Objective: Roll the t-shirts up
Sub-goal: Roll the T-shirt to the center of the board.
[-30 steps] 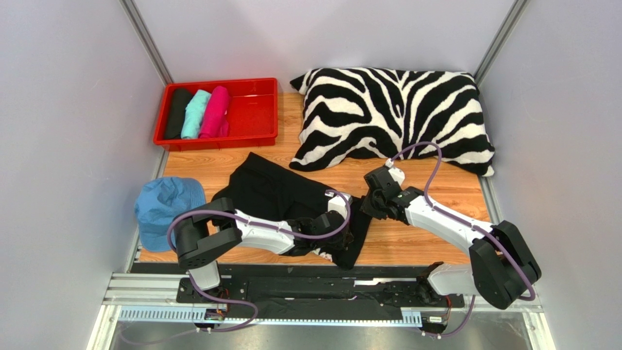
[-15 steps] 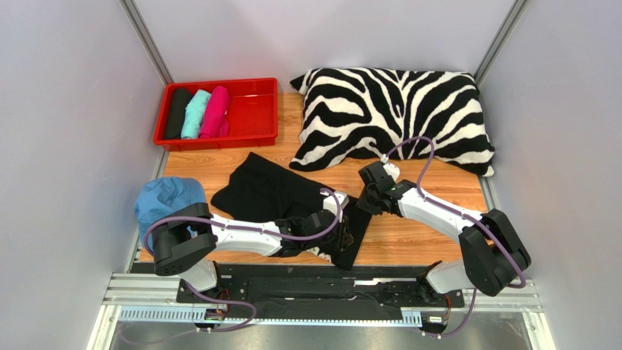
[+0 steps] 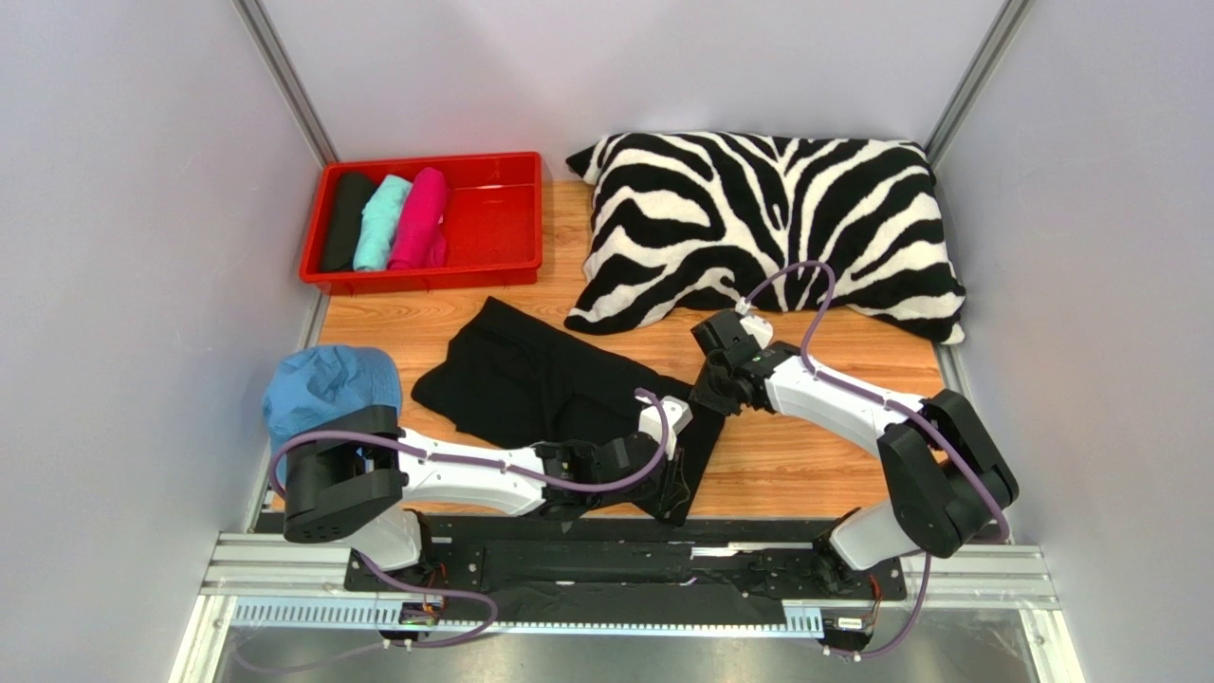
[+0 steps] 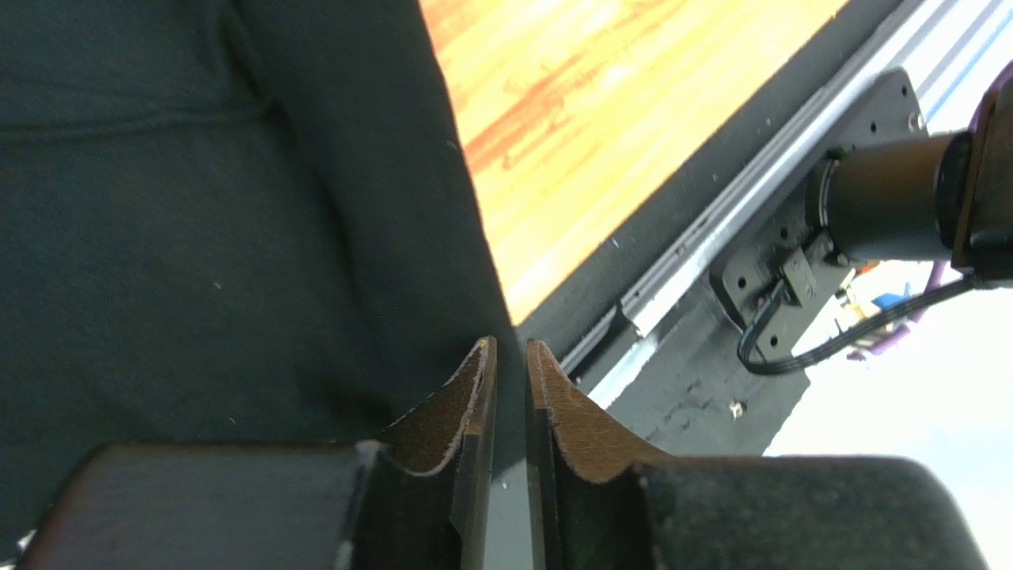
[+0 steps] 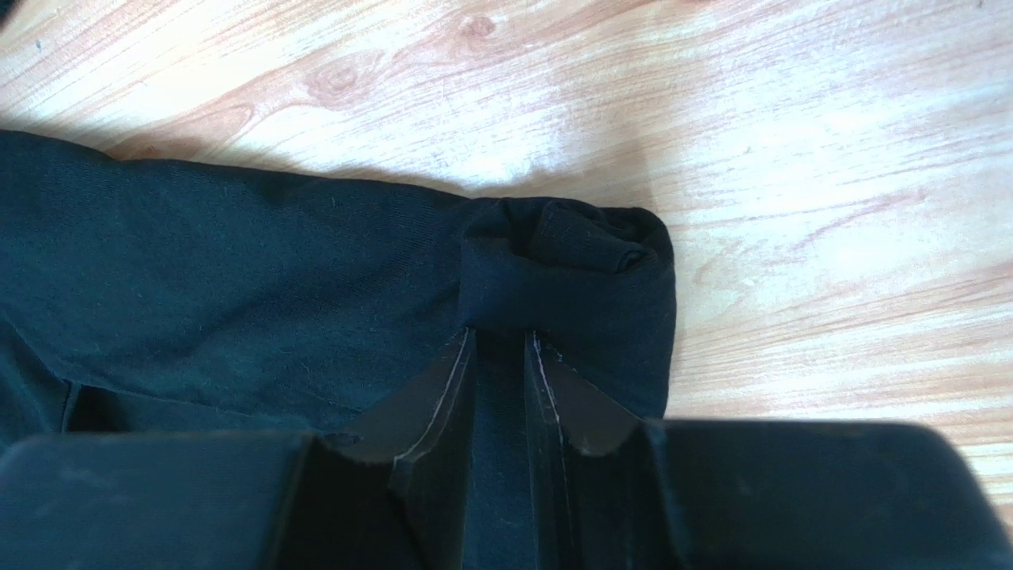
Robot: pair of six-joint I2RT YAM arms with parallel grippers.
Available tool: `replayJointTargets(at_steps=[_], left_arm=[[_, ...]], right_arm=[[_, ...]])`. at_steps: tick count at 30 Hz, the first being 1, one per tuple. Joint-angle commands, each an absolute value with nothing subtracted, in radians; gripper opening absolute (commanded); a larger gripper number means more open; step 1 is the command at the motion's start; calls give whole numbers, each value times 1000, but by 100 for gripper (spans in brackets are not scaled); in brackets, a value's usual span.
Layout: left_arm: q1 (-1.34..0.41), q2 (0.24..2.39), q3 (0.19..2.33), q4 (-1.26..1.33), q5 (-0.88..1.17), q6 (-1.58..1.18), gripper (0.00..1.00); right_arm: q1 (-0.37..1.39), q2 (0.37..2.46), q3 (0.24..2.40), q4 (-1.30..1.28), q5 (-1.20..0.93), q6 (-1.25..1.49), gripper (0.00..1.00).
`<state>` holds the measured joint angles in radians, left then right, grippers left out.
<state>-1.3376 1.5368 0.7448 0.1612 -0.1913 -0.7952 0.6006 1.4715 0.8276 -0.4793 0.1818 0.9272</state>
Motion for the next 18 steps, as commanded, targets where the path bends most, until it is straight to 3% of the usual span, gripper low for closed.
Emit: replayJointTargets(at_steps=[1, 18], left_arm=[[-1347, 1516, 750, 153, -196, -808, 20], [-1348, 1568, 687, 123, -259, -916, 2]], right_arm=[[598, 1489, 874, -477, 206, 942, 25], [600, 1493, 942, -540, 199, 901, 30]])
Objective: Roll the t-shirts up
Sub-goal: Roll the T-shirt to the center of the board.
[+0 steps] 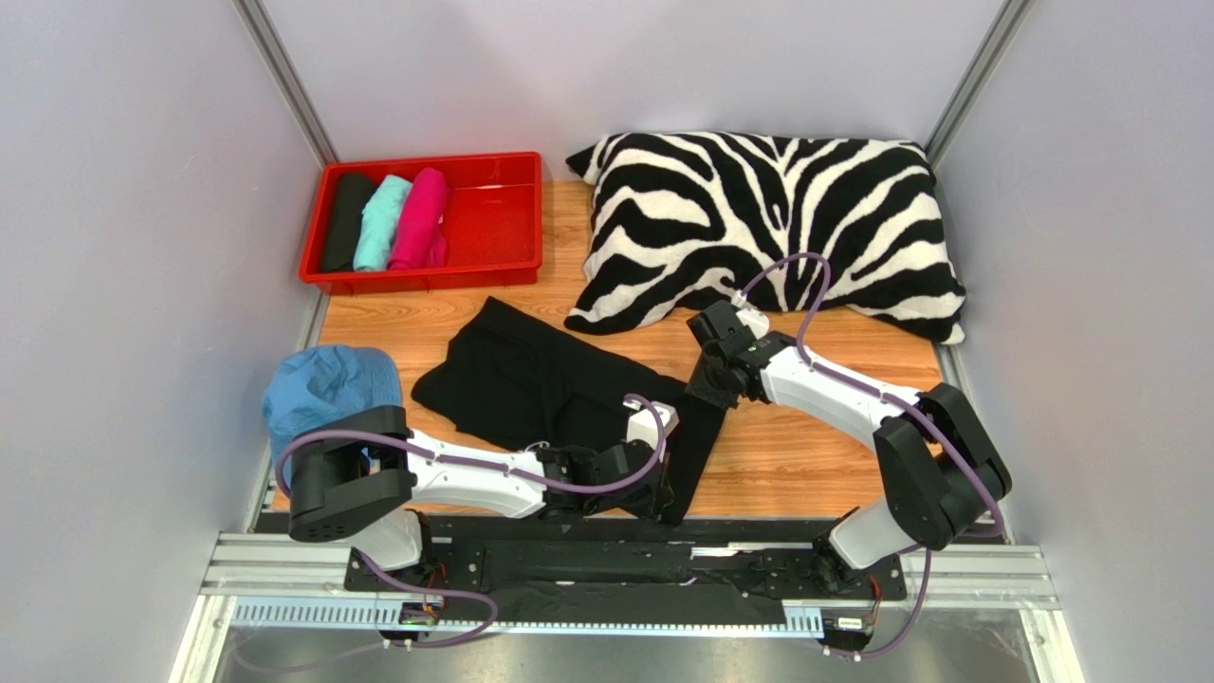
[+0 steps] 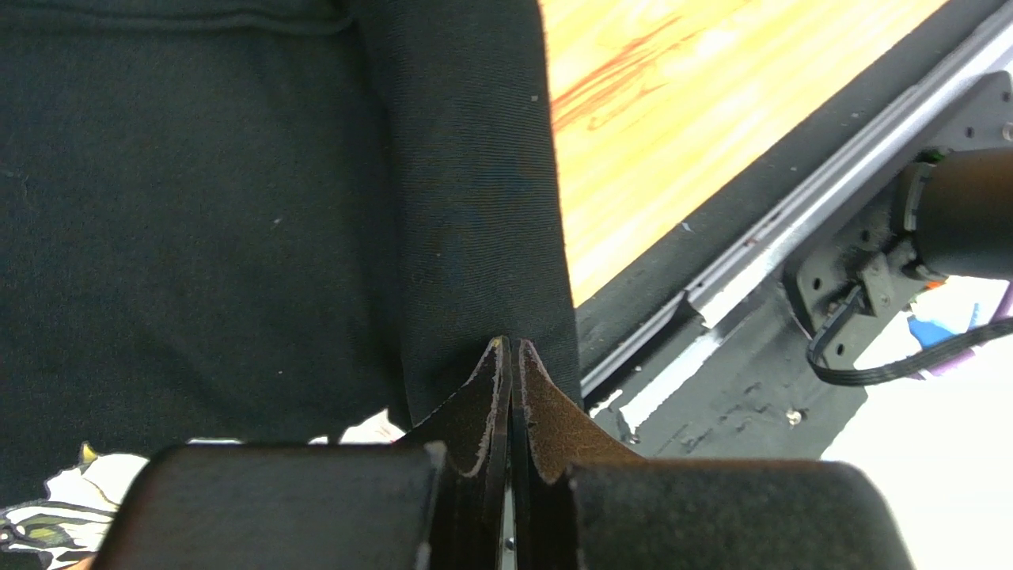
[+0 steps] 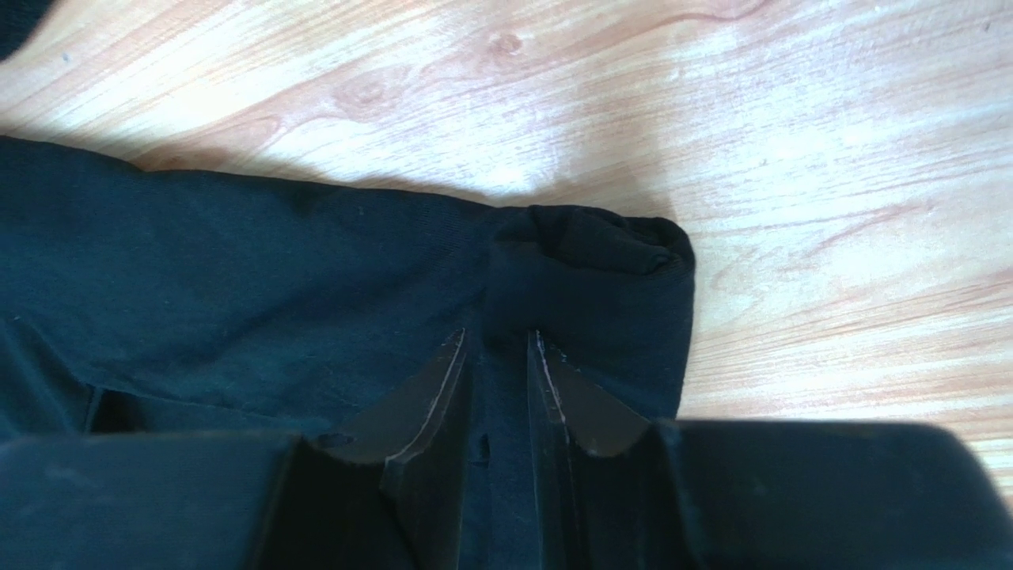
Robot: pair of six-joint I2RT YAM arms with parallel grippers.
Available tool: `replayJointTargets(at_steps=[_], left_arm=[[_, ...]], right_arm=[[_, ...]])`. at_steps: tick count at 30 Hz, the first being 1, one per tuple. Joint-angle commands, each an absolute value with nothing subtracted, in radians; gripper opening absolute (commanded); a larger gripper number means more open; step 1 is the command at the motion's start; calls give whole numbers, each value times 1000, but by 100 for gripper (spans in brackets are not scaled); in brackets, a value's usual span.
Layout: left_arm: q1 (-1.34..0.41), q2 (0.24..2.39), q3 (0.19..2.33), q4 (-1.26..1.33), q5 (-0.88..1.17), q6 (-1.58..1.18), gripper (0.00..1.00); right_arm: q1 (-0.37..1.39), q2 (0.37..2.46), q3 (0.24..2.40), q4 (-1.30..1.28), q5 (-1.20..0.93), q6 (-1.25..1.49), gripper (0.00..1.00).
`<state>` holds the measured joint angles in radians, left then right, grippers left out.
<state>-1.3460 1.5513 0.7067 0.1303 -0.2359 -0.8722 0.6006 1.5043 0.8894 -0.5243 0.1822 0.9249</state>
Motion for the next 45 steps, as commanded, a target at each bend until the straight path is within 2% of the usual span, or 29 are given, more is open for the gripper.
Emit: replayJointTargets(at_steps=[1, 5, 6, 8, 16, 28, 38, 45], left_arm=[[-1347, 1569, 686, 123, -262, -920, 2], [-1347, 1574, 681, 107, -275, -940, 0], [-1347, 1572, 683, 104, -276, -946, 0], [-1348, 1574, 683, 98, -279, -953, 0], [-1348, 1574, 680, 98, -282, -965, 0], [-1348, 1577, 677, 104, -276, -969, 0], [-1348, 1565, 670, 109, -275, -971, 0], [-1347, 1551, 669, 104, -271, -957, 0]], right_arm=[[600, 1486, 946, -545, 199, 893, 32], [600, 1448, 963, -577, 213, 867, 47], [600, 1439, 969, -584, 221, 858, 54], [600, 1414, 971, -600, 225, 851, 58], [600, 1279, 852, -586, 210, 827, 58], [600, 1098, 606, -382, 107, 836, 56], [600, 1173, 558, -290, 71, 857, 56], [600, 1238, 606, -319, 97, 850, 55]])
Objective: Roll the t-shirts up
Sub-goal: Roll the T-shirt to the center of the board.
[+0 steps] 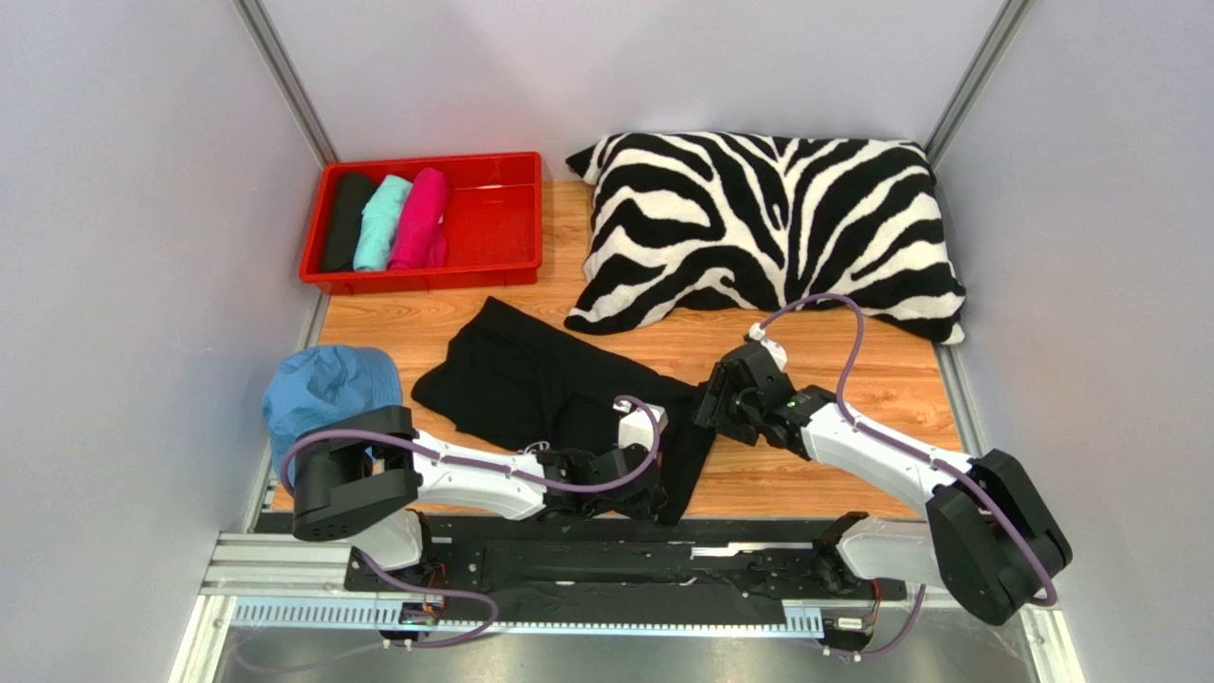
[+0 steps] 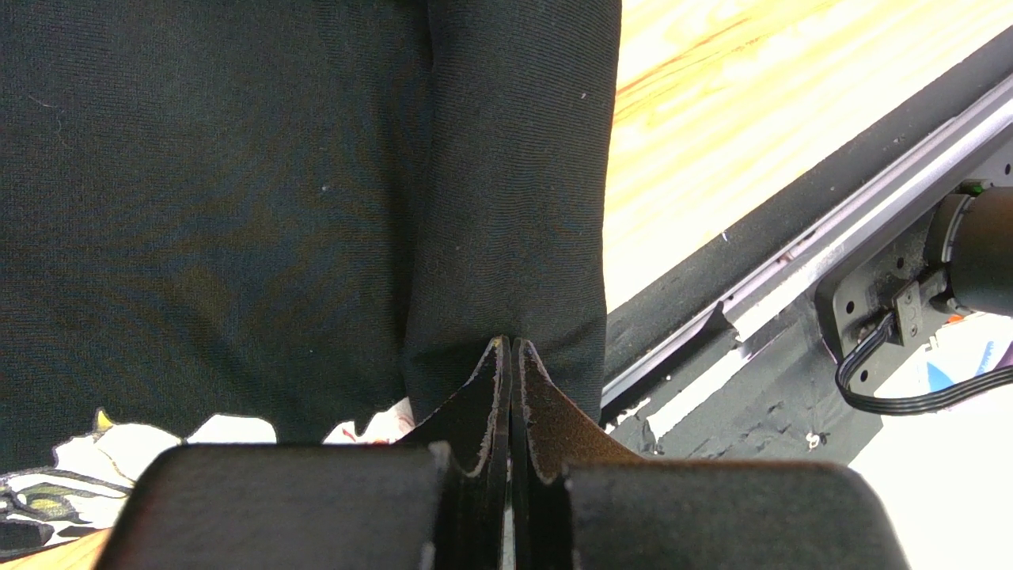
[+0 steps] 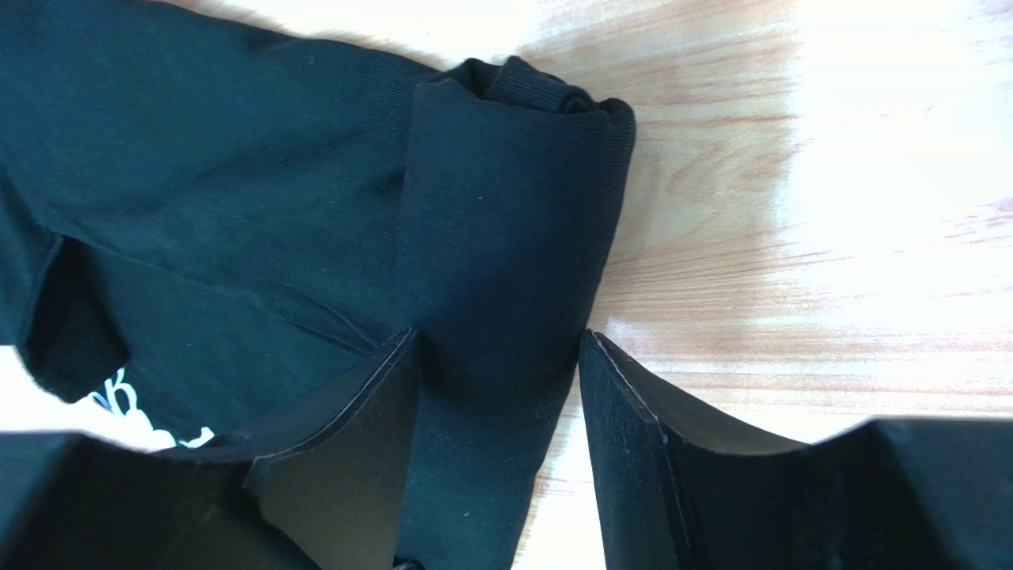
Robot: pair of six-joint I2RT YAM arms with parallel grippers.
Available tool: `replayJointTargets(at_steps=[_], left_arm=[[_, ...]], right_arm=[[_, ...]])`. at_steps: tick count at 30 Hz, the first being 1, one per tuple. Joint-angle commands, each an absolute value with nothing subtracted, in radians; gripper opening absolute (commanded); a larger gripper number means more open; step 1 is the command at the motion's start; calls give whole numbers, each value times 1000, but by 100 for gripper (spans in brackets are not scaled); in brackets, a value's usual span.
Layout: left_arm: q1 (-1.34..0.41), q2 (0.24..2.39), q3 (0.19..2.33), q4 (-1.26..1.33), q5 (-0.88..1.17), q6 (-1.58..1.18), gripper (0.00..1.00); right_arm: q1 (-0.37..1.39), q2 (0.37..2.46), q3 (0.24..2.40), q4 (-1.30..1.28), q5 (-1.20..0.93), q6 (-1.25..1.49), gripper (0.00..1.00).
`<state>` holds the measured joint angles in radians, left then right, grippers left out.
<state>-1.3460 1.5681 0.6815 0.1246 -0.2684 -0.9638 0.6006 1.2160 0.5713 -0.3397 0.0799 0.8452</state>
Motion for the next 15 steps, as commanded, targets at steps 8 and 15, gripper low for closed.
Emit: replayJointTargets(at_steps=[8, 15], left_arm=[[-1347, 1526, 675, 104, -267, -934, 0], [-1347, 1479, 687, 81, -284, -907, 0]], right_arm=[[610, 1331, 721, -462, 138, 833, 54], [632, 1414, 779, -509, 143, 819, 55]])
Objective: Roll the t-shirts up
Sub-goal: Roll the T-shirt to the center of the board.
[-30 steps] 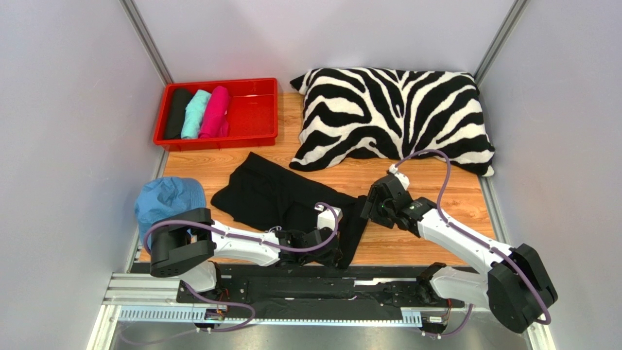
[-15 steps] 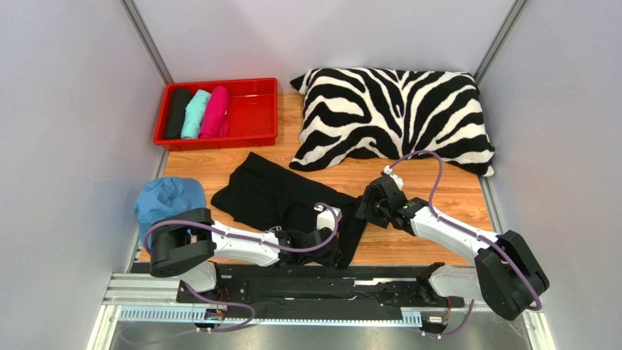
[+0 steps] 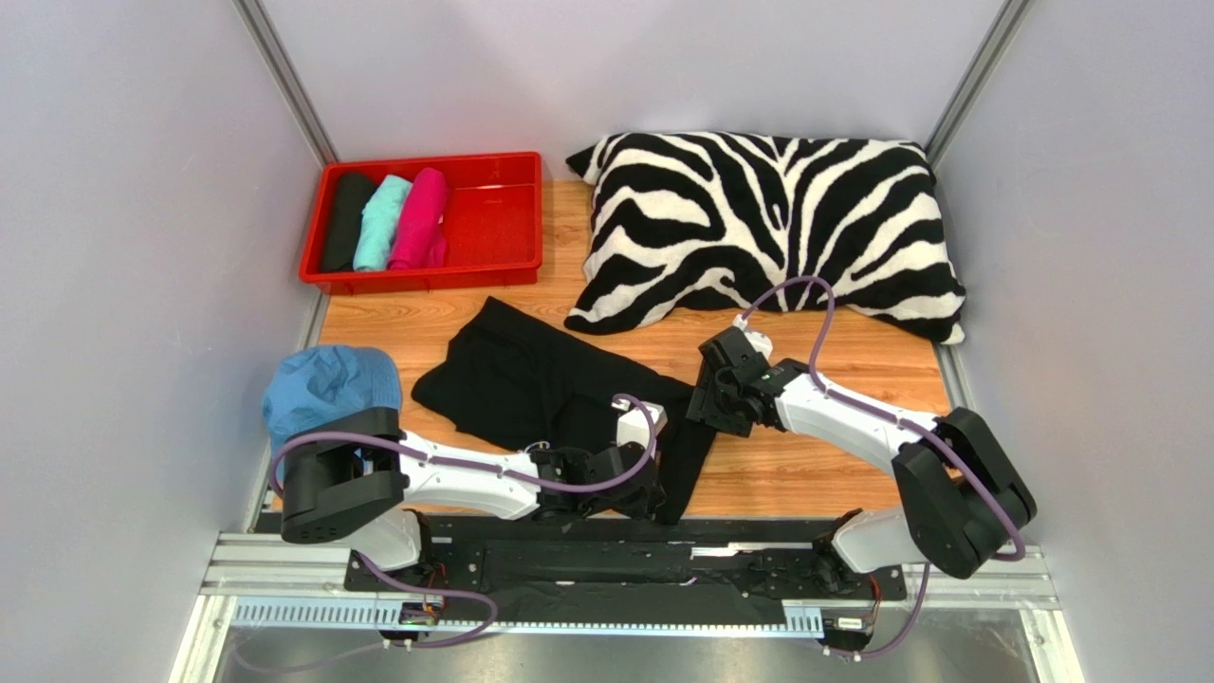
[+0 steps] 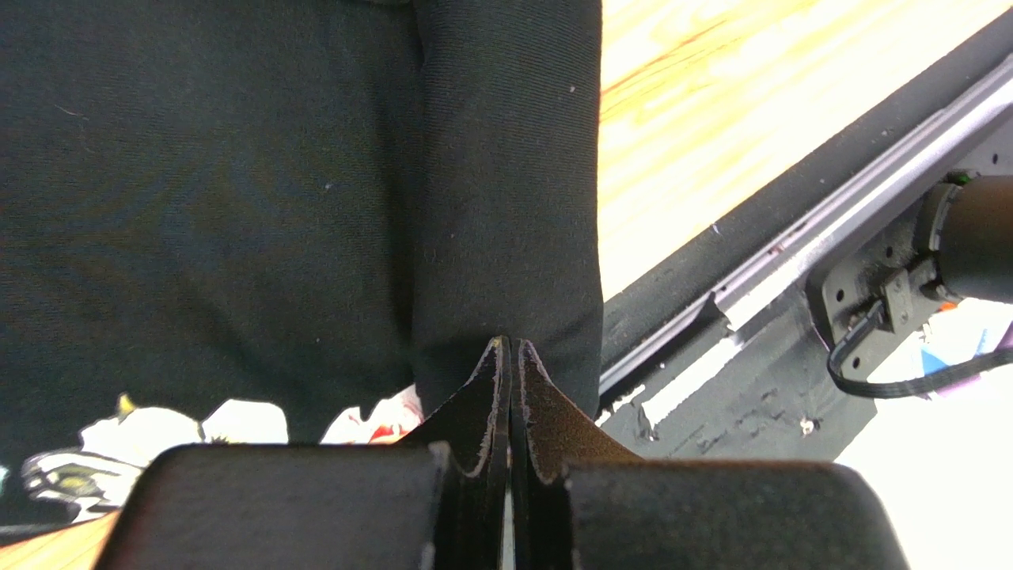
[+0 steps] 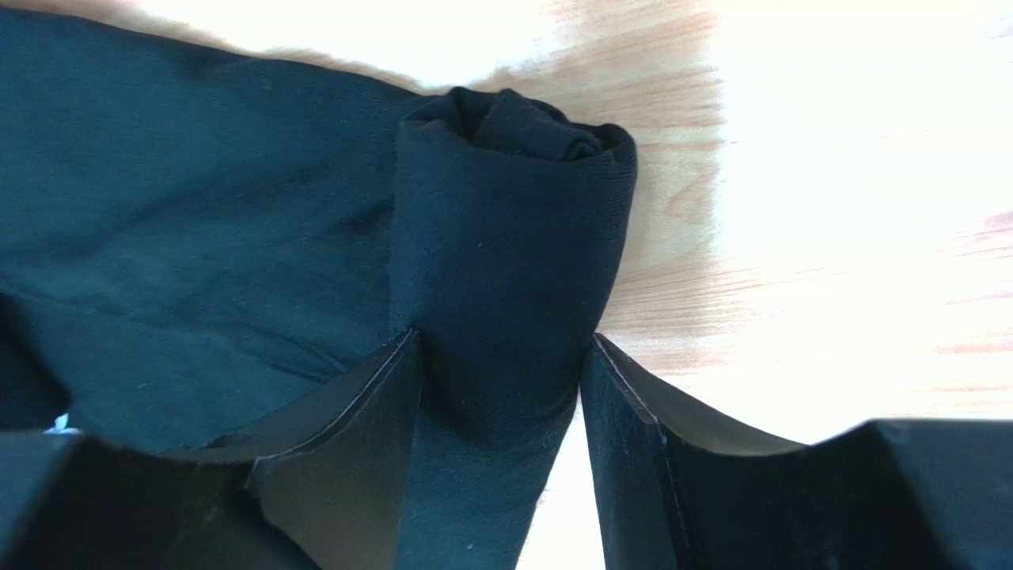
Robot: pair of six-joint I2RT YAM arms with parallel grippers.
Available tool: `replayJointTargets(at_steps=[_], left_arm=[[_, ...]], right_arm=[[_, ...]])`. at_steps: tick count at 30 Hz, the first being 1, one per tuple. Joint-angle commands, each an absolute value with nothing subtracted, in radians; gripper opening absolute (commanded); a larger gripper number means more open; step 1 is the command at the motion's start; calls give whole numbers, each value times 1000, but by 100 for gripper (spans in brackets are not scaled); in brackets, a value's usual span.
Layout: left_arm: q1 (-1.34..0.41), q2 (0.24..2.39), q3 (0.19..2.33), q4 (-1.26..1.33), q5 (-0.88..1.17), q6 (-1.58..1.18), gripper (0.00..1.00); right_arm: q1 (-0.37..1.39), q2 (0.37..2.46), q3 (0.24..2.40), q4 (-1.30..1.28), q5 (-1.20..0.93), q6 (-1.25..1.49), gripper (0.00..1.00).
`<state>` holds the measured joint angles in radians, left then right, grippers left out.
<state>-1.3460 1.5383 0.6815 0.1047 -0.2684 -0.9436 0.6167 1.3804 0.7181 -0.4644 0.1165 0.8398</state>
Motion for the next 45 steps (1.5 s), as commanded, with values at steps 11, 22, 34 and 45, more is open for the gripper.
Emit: replayJointTargets(at_steps=[11, 22, 34, 45], left_arm=[[-1322, 1460, 785, 46, -301, -812, 36], [-1212, 1597, 929, 46, -270, -715, 37], [-1204, 1723, 965, 49, -270, -741, 21], [-1203, 1747, 953, 28, -284, -788, 0]], right_arm=[[652, 1496, 862, -584, 167, 825, 56], [653, 1503, 870, -604, 156, 842, 56], [653, 1485, 887, -626, 164, 854, 56], [652, 1281, 775, -554, 207, 873, 70]])
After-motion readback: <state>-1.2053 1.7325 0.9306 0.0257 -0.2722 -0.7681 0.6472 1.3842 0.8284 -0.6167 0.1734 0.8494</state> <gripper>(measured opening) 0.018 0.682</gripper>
